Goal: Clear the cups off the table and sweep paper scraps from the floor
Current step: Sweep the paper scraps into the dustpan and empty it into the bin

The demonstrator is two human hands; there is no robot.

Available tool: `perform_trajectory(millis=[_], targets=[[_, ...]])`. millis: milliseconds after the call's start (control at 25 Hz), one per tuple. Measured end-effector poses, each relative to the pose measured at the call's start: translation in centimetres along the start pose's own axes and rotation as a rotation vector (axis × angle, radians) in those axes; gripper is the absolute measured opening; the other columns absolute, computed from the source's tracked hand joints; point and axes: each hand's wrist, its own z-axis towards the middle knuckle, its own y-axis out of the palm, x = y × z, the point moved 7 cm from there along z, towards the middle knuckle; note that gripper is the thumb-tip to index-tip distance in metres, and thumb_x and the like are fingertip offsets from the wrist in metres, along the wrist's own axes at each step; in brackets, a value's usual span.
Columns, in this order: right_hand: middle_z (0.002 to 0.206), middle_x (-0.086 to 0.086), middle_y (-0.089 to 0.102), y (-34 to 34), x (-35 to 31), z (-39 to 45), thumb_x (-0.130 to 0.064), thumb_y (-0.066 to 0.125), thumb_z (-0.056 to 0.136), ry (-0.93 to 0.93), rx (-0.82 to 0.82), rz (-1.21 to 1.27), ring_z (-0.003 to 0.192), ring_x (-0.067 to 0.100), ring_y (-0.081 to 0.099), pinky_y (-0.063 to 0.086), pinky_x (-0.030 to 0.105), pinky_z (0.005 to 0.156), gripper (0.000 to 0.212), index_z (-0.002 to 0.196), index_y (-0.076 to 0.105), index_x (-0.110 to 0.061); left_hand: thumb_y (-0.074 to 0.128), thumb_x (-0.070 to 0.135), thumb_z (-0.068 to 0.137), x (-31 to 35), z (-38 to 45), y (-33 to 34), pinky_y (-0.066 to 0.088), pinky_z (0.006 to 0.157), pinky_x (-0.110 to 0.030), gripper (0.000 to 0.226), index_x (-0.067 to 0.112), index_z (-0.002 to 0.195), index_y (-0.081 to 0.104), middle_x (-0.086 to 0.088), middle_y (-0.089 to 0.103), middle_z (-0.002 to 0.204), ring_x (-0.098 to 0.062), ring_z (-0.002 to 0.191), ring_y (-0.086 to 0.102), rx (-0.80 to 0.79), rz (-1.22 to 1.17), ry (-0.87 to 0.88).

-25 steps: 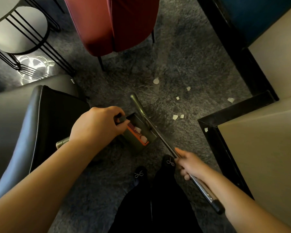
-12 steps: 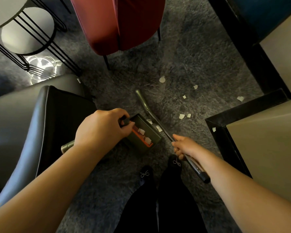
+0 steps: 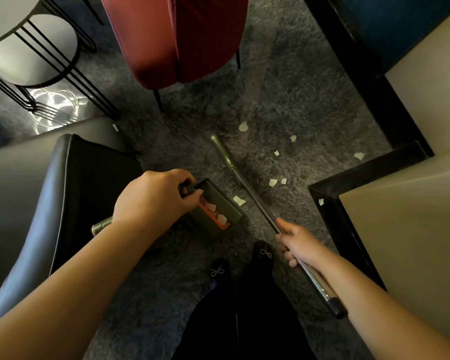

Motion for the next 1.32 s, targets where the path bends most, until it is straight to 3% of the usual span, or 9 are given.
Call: perform_trajectory(millis=[160, 360, 640, 840, 1000, 1120, 1200, 1280, 1320], targets=[[0.065, 0.008, 0.047, -0.8, 0.3, 2.0, -0.006, 0.042, 0.100, 0.036, 0.069, 0.005, 0.042, 0.012, 0.040, 0.034, 0.020, 0.034, 0.058, 0.151, 0.021, -0.023, 0.064, 0.054, 0.079, -0.2, 0.0, 0.1, 0.050, 0.052, -0.026, 0.023, 0.037, 0.094, 0.068, 0.013, 0.057, 0.064, -0.012, 0.060, 0.058, -0.001, 0.000, -0.013], [0.062, 0.009, 0.039, 2.5, 1.9, 2.1, -0.003, 0.038, 0.101, 0.097, -0.020, 0.120, 0.027, 0.006, 0.035, 0.028, 0.013, 0.029, 0.058, 0.152, 0.017, -0.019, 0.066, 0.054, 0.078, 0.3, 0.3, 0.3, 0.037, 0.046, -0.015, 0.021, 0.038, 0.092, 0.068, 0.017, 0.048, 0.058, -0.008, 0.056, 0.051, 0.020, 0.010, 0.002], [0.061, 0.006, 0.036, 2.4, 2.3, -1.5, -0.006, 0.037, 0.101, 0.085, -0.076, 0.214, 0.029, 0.006, 0.030, 0.025, 0.013, 0.030, 0.056, 0.150, 0.022, -0.028, 0.066, 0.055, 0.079, -0.1, -0.5, 0.2, 0.045, 0.049, -0.022, 0.025, 0.036, 0.095, 0.068, 0.015, 0.054, 0.062, -0.009, 0.058, 0.056, -0.004, 0.004, -0.010], [0.063, 0.007, 0.042, 0.9, 2.2, -1.6, -0.007, 0.041, 0.100, 0.039, 0.044, 0.099, 0.035, 0.010, 0.035, 0.030, 0.018, 0.032, 0.059, 0.151, 0.022, -0.029, 0.064, 0.054, 0.081, 0.2, -0.6, 0.0, 0.049, 0.051, -0.025, 0.025, 0.036, 0.096, 0.067, 0.012, 0.059, 0.066, -0.010, 0.059, 0.058, -0.027, 0.010, 0.002], [0.064, 0.008, 0.048, 0.4, 2.1, 0.5, -0.004, 0.040, 0.099, 0.008, 0.091, 0.051, 0.035, 0.010, 0.043, 0.034, 0.018, 0.032, 0.052, 0.148, 0.030, -0.019, 0.065, 0.053, 0.080, 2.1, -0.3, 0.2, 0.026, 0.043, -0.016, 0.022, 0.037, 0.095, 0.067, 0.018, 0.037, 0.054, -0.006, 0.050, 0.040, -0.019, 0.101, 0.119], [0.058, 0.008, 0.042, 1.7, 2.9, 1.4, -0.003, 0.038, 0.100, 0.052, 0.063, 0.119, 0.028, 0.008, 0.039, 0.032, 0.016, 0.030, 0.049, 0.146, 0.031, -0.016, 0.066, 0.055, 0.077, 2.5, 0.7, -0.3, 0.024, 0.043, -0.014, 0.021, 0.039, 0.091, 0.066, 0.020, 0.034, 0.053, -0.006, 0.050, 0.040, 0.014, 0.114, 0.144], [0.058, 0.008, 0.038, 3.0, 3.4, 1.6, -0.002, 0.037, 0.100, 0.090, 0.004, 0.205, 0.026, 0.008, 0.035, 0.029, 0.014, 0.029, 0.042, 0.135, 0.037, -0.024, 0.065, 0.055, 0.078, 2.3, 1.2, -0.2, 0.032, 0.043, -0.016, 0.021, 0.039, 0.091, 0.066, 0.017, 0.041, 0.056, -0.009, 0.053, 0.048, -0.004, 0.115, 0.136], [0.060, 0.008, 0.035, 4.5, 3.4, 1.2, -0.003, 0.036, 0.100, 0.117, -0.086, 0.282, 0.026, 0.007, 0.032, 0.028, 0.013, 0.029, 0.028, 0.109, 0.043, -0.028, 0.064, 0.055, 0.078, 1.8, 1.2, 0.0, 0.036, 0.044, -0.018, 0.021, 0.038, 0.091, 0.066, 0.015, 0.047, 0.058, -0.010, 0.054, 0.051, -0.031, 0.115, 0.126], [0.061, 0.008, 0.034, 4.9, 3.3, 1.0, -0.003, 0.035, 0.101, 0.124, -0.113, 0.302, 0.026, 0.007, 0.031, 0.027, 0.012, 0.029, 0.027, 0.109, 0.042, -0.028, 0.064, 0.055, 0.078, 1.5, 1.1, 0.1, 0.037, 0.044, -0.018, 0.022, 0.038, 0.092, 0.066, 0.014, 0.051, 0.060, -0.010, 0.054, 0.052, -0.035, 0.117, 0.124]])
